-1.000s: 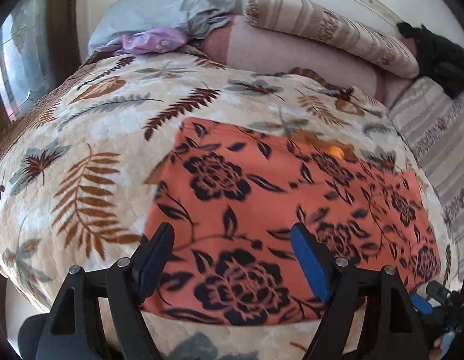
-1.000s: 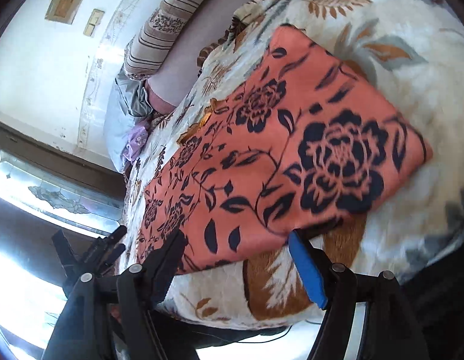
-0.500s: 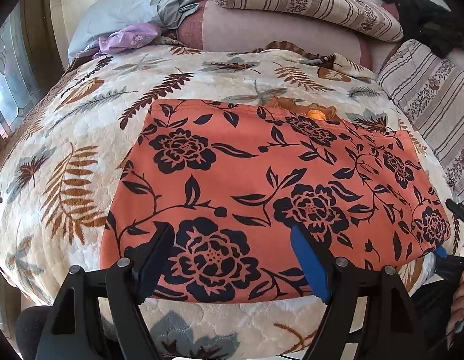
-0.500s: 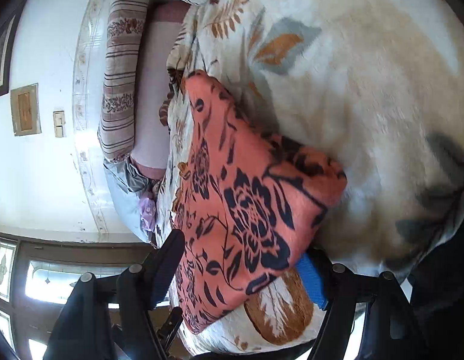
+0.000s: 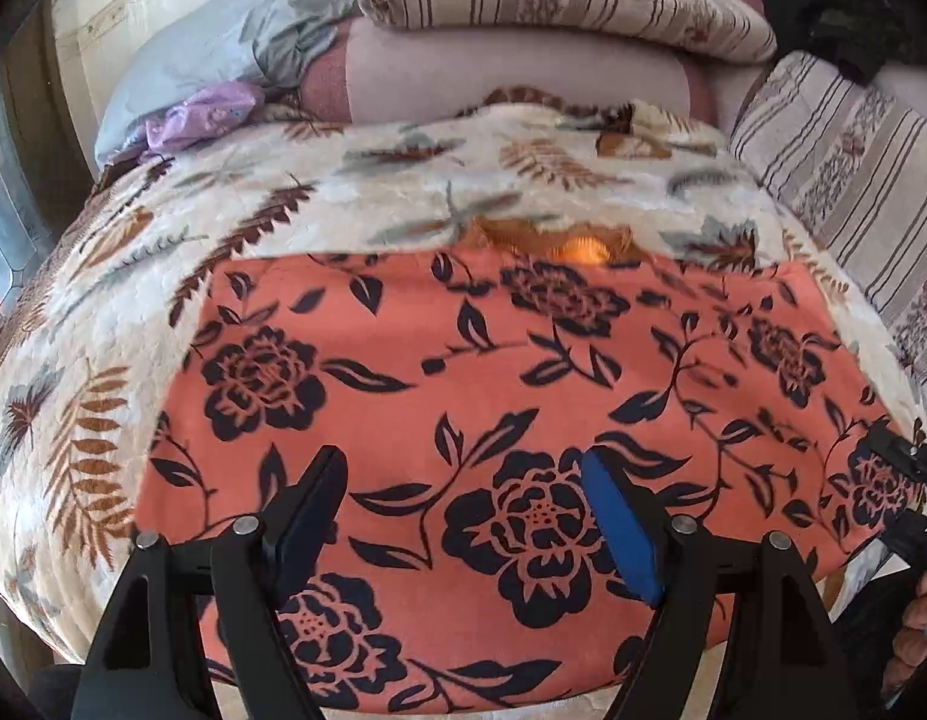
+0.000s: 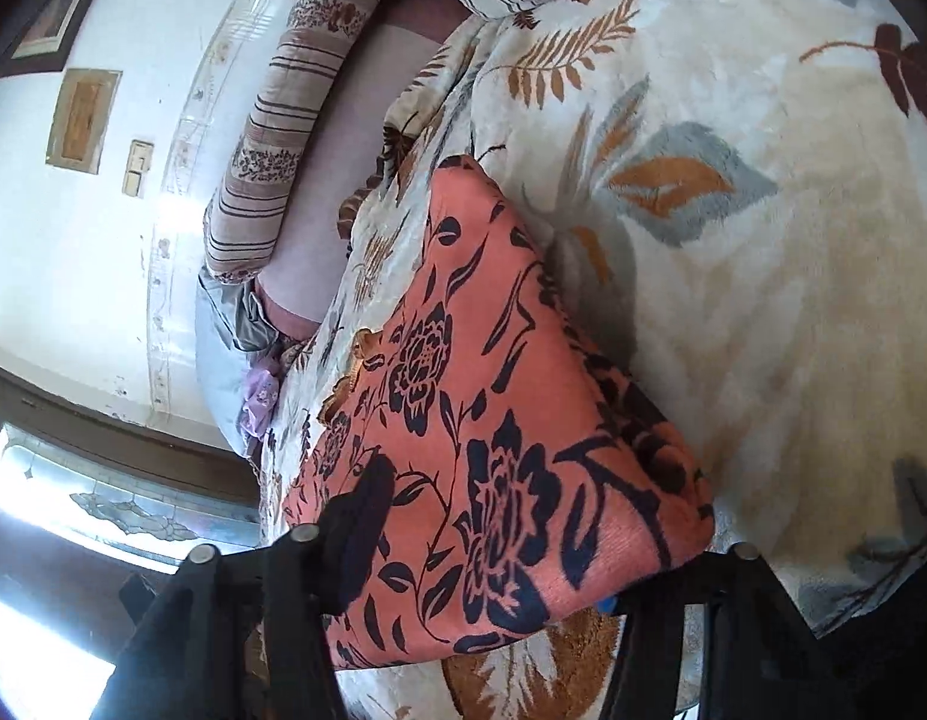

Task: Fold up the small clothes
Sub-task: 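Grasp the dress edge with the left gripper and fold it over while the right gripper holds the dress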

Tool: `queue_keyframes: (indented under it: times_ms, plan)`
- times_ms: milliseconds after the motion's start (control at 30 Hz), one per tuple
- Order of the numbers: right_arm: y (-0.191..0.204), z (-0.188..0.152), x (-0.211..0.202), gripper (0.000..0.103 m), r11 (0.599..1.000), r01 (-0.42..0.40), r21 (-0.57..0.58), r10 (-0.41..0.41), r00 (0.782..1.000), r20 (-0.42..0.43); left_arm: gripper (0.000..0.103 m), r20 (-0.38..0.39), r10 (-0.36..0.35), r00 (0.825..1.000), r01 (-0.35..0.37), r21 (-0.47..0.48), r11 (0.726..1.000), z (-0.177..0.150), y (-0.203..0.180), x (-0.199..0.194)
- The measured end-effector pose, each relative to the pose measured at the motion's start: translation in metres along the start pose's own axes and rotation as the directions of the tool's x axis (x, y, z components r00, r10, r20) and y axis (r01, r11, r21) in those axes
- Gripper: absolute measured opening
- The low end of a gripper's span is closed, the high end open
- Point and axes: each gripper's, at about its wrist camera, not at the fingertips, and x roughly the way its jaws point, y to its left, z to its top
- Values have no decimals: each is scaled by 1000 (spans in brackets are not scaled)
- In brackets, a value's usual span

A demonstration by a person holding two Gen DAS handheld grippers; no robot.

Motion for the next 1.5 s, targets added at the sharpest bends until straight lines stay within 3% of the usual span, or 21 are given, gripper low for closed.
queue_keyframes:
  times_ms: [33, 100, 167, 233, 300, 367, 400, 467, 533, 633, 733, 833, 900, 933, 1000, 1033, 1100, 1233, 1333, 1433, 1500]
  plan:
    - [-1, 0, 3, 50, 1000, 14, 3, -14, 1000, -6, 86, -76, 19, 997, -17, 28, 999, -3, -4, 19]
    - [-4, 1, 5, 50, 1000, 28, 10, -28, 1000, -12, 88, -23, 43, 999, -42, 49, 998, -5, -8, 17]
    - [0, 2, 3, 50, 999, 41, 0, -41, 999, -2, 87, -37, 4, 999, -3, 42, 999, 0, -7, 6]
    - [4, 3, 5, 50, 997, 71, -24, -71, 997, 4, 87, 50, -41, 998, 40, 17, 999, 2, -3, -12]
    - [8, 3, 9, 52, 994, 99, -45, -99, 995, 2, 88, 54, -25, 998, 23, 34, 999, -1, -3, -6]
    - [19, 3, 15, 29, 977, 180, -115, -181, 983, -2, 91, -41, -20, 999, 22, 66, 998, -12, -3, 24]
    - [26, 4, 16, 23, 969, 204, -140, -207, 978, -4, 94, 34, -29, 999, 26, 73, 997, -15, 0, 19]
    - [50, 6, 12, 21, 942, 258, -216, -259, 966, 24, 93, 23, -77, 997, 76, 57, 996, -15, 7, 13]
    - [93, 5, 6, 19, 896, 296, -330, -284, 955, 86, 93, 30, -185, 982, 186, -24, 982, -12, 25, 7]
    - [170, -7, 7, 19, 828, 286, -483, -239, 958, 157, 93, 105, -260, 960, 276, -200, 940, -7, 69, -6]
    - [240, -47, 30, 19, 725, 241, -645, -183, 970, 157, 93, 219, -282, 934, 347, -376, 859, -6, 131, -19]
    - [275, -106, 75, 19, 617, 172, -768, -183, 980, 72, 93, 280, -247, 928, 364, -534, 763, -17, 187, -20]
    - [267, -142, 119, 19, 577, 126, -807, -251, 968, -28, 92, 256, -261, 931, 365, -614, 700, -26, 212, -10]
    - [254, -158, 144, 19, 567, 116, -816, -302, 950, -75, 92, 247, -284, 926, 376, -638, 672, -30, 219, -4]
    - [223, -171, 178, 20, 621, 93, -778, -359, 917, -177, 92, 251, -349, 903, 425, -649, 631, -34, 221, 2]
    - [223, -172, 175, 19, 622, 99, -777, -332, 932, -147, 92, 261, -380, 888, 453, -639, 621, -35, 220, 1]
    - [227, -165, 164, 19, 650, 76, -756, -303, 938, -166, 92, 285, -428, 857, 507, -613, 606, -32, 215, -2]
    - [234, -151, 146, 18, 660, 38, -750, -249, 953, -171, 92, 284, -510, 812, 573, -558, 601, -7, 192, -2]
    - [242, -153, 127, 18, 662, 15, -749, -192, 970, -151, 92, 175, -564, 807, 564, -511, 648, 22, 160, 12]
    - [253, -157, 121, 18, 631, 8, -776, -179, 975, -135, 92, 58, -565, 823, 521, -476, 709, 48, 137, 35]
    - [254, -158, 122, 18, 619, 10, -785, -186, 973, -134, 90, 33, -571, 820, 512, -486, 708, 60, 133, 50]
